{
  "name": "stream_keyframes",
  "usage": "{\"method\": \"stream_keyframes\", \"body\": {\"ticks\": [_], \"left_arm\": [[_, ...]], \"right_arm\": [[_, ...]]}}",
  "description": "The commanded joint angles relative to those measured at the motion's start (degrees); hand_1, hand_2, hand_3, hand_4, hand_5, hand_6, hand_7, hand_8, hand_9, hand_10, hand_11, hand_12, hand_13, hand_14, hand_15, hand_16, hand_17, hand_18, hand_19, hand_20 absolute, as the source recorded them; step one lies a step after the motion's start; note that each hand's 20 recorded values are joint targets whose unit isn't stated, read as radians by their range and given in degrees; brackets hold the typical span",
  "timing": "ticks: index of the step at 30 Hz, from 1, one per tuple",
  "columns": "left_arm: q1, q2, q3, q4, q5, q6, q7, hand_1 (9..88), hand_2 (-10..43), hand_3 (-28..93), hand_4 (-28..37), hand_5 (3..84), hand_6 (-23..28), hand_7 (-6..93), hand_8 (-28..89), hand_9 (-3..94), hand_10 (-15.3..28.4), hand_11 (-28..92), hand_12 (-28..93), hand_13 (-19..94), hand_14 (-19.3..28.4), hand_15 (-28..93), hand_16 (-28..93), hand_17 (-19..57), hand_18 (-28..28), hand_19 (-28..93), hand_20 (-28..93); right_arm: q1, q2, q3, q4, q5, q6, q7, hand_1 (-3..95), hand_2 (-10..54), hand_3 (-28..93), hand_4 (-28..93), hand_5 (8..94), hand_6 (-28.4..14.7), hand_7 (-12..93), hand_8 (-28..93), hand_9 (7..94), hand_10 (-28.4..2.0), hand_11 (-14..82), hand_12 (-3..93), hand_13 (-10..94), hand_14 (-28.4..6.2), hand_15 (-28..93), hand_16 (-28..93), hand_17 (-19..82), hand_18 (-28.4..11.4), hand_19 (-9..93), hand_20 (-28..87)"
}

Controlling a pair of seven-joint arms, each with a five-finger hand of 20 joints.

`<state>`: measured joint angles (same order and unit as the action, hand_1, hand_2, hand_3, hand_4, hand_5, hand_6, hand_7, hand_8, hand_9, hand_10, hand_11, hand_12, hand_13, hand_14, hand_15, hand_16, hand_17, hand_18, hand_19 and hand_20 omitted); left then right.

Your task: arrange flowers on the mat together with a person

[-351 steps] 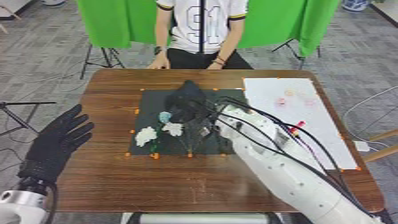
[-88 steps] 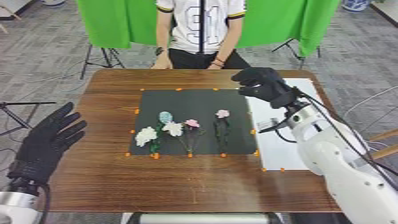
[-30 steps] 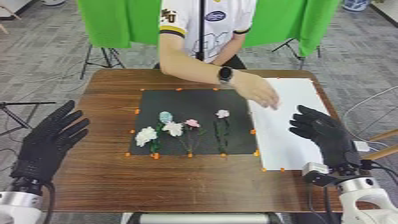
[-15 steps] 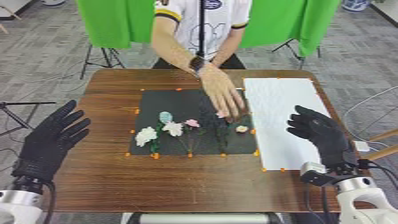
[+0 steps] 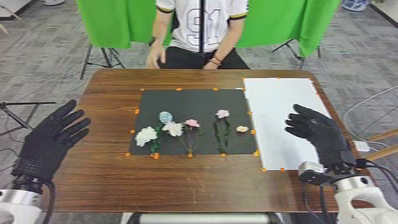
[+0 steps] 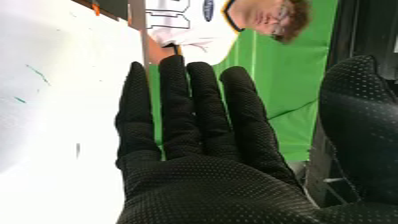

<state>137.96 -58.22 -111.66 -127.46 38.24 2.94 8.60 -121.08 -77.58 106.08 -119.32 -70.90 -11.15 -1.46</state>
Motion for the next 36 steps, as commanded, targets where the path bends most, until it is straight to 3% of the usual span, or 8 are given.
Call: {"method": "stream_keyframes", "body": {"ticks": [1,7,12,18,22,28,32,36], "left_arm": [[-0.4,0.17,0.23,0.44,-0.28,-0.05,-0.79,25.8,-2.7,70,-25.3,31.3,2.9,13.8,-7,27.3,11.1,14,19,22,14.6,22,4,-8.3,22.1,43,10],[1.6,-0.86,-0.47,-0.01,-0.43,0.51,0.0,25.8,-2.7,70,-25.4,31.3,2.9,13.9,-7,27.2,11.1,14,19,22,14.5,22,4,-8.4,22.1,43,10],[-0.9,0.36,0.82,0.81,-0.16,-0.31,-0.27,25.8,-2.7,70,-25.4,31.4,3.0,13.9,-7,27.2,11.1,14,19,22,14.6,22,4,-8.3,22.1,43,10],[0.7,-0.91,0.68,0.55,-0.15,0.29,-0.25,25.9,-2.6,70,-25.4,31.3,2.9,13.9,-7,27.2,11.1,14,19,22,14.6,22,4,-8.3,22.1,43,10],[-1.2,-0.11,1.42,0.93,-0.18,0.54,-0.25,25.8,-2.6,70,-25.4,31.3,2.9,14.0,-7,27.3,11.1,14,19,22,14.5,22,4,-8.3,22.1,43,10],[-0.5,-1.52,2.52,0.66,-0.2,0.7,-0.25,25.9,-2.6,70,-25.4,31.3,2.9,14.0,-7,27.3,11.0,14,19,22,14.6,22,4,-8.3,22.1,43,10],[-2.8,-0.51,3.59,1.33,0.05,-0.02,-0.42,26.0,-2.5,70,-25.5,31.3,2.9,14.0,-7,27.3,11.0,14,19,22,14.6,22,4,-8.3,22.1,43,10],[-1.4,-1.74,3.78,1.2,-0.42,1.34,0.28,25.9,-2.5,70,-25.3,31.2,3.0,14.0,-7,27.2,11.0,14,19,22,14.6,22,4,-8.3,22.1,43,10]], "right_arm": [[-0.5,-0.7,-0.5,-0.6,0.1,-0.1,0.0,20.2,-0.3,85,-23,41.6,-6.4,13,-8,41.4,-14.5,13.0,25.6,35,-12.1,23,31,12,-19.8,46,30],[0.8,-1.1,-1.8,0.3,-0.3,-0.8,0.0,20.1,-0.4,86,-23,41.5,-6.3,13,-8,41.3,-14.5,12.9,25.6,35,-12.1,23,31,12,-19.8,46,30],[0.3,-1.0,-1.2,-0.2,0.5,-0.1,-0.7,20.1,-0.4,86,-23,41.4,-6.3,13,-8,41.3,-14.5,12.9,25.7,35,-12.1,23,31,12,-19.9,46,30],[0.7,-1.0,-1.7,0.3,0.1,-1.2,0.3,20.1,-0.4,86,-23,41.4,-6.2,14,-8,41.3,-14.5,12.9,25.6,35,-12.2,23,31,12,-19.9,46,30],[1.1,-1.1,-1.8,0.2,0.4,-0.6,-0.6,20.1,-0.4,86,-23,41.3,-6.2,13,-8,41.2,-14.5,12.7,25.6,35,-12.1,23,31,12,-19.9,46,30],[0.6,-1.5,-1.9,0.1,0.1,-1.5,-0.1,20.2,-0.4,86,-23,41.3,-6.2,14,-8,41.2,-14.6,12.7,25.7,35,-12.1,23,31,12,-19.9,46,30],[0.9,-1.4,-1.8,0.1,0.6,-0.7,-0.3,20.3,-0.5,86,-23,41.3,-6.1,14,-8,41.2,-14.5,12.7,25.8,35,-12.1,23,31,12,-19.9,46,30],[2.0,-1.0,-4.0,0.6,0.3,1.0,0.3,20.3,-0.5,86,-22,41.3,-6.0,14,-8,41.2,-14.5,12.7,25.7,35,-12.1,23,31,12,-19.9,46,30]]}}
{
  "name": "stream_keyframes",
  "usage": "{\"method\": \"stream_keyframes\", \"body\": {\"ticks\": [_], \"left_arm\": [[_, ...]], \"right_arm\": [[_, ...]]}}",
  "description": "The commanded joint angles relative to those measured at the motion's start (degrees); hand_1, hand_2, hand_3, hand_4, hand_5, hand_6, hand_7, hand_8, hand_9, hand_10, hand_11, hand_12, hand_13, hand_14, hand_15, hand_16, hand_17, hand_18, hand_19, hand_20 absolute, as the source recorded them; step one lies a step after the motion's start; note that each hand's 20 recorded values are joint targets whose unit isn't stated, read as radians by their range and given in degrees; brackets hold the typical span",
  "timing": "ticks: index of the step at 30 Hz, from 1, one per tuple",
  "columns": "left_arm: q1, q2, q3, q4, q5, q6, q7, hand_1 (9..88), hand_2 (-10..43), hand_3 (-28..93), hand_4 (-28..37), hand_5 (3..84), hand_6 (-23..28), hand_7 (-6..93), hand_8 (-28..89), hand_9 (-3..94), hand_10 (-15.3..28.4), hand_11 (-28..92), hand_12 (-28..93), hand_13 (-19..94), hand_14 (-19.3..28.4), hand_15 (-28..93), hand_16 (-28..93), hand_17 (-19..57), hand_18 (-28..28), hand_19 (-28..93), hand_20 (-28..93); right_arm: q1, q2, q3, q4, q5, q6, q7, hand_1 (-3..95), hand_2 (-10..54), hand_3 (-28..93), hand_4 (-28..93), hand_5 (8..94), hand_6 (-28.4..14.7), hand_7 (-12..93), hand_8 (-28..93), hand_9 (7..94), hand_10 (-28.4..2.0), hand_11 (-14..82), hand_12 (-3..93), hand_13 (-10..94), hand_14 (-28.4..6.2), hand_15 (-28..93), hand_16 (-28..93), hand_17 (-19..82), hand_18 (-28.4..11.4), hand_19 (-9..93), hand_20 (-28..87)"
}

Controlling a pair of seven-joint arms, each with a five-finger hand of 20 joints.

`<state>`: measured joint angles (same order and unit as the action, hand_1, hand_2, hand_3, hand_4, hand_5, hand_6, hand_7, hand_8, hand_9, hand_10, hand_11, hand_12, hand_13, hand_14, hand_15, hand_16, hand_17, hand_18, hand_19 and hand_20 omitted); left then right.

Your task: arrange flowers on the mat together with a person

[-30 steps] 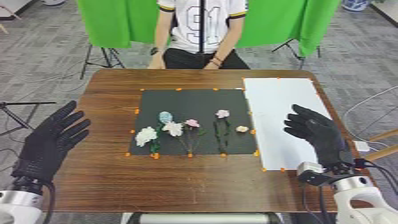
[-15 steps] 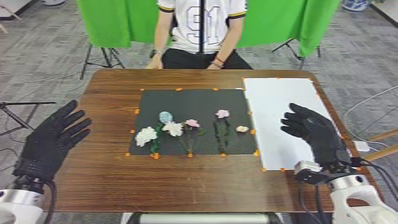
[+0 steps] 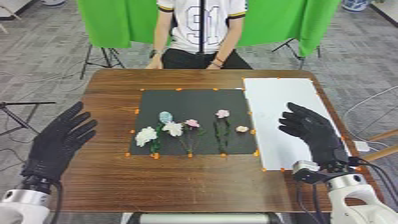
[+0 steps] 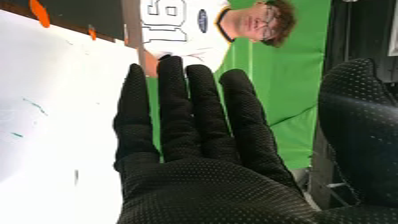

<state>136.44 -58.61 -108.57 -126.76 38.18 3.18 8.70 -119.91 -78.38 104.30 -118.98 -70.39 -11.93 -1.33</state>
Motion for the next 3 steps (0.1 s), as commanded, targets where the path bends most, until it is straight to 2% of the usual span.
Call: {"method": "stream_keyframes", "body": {"ticks": [1,2,3], "left_arm": [[0.9,-1.42,0.53,0.29,-0.26,0.97,0.69,25.9,-2.6,70,-25.3,31.2,2.9,14.0,-7,27.2,11.0,14,19,22,14.7,22,4,-8.3,22.1,43,10],[0.9,-1.44,0.34,0.29,0.05,0.22,0.05,25.9,-2.6,70,-25.3,31.2,3.0,14.0,-7,27.3,11.1,14,19,22,14.7,22,4,-8.3,22.2,43,10],[0.6,-1.29,0.72,0.21,0.15,0.43,0.02,25.9,-2.6,70,-25.3,31.3,3.0,14.0,-7,27.4,11.2,14,19,22,14.6,22,4,-8.3,22.2,43,10]], "right_arm": [[1.1,-0.2,-2.4,0.4,-0.7,1.4,-0.3,20.4,-0.5,86,-22,41.3,-6.0,14,-8,41.3,-14.5,12.8,25.8,35,-12.1,23,31,12,-19.9,46,30],[0.6,-0.3,-2.2,0.2,-1.1,1.3,-0.8,20.4,-0.5,86,-22,41.3,-6.0,14,-8,41.3,-14.5,12.8,25.8,35,-12.1,23,31,12,-19.9,46,30],[0.2,0.0,-2.0,0.0,-1.0,2.3,-1.3,20.4,-0.5,86,-22,41.3,-6.0,14,-8,41.3,-14.5,12.8,25.8,35,-12.1,23,31,12,-19.9,46,30]]}}
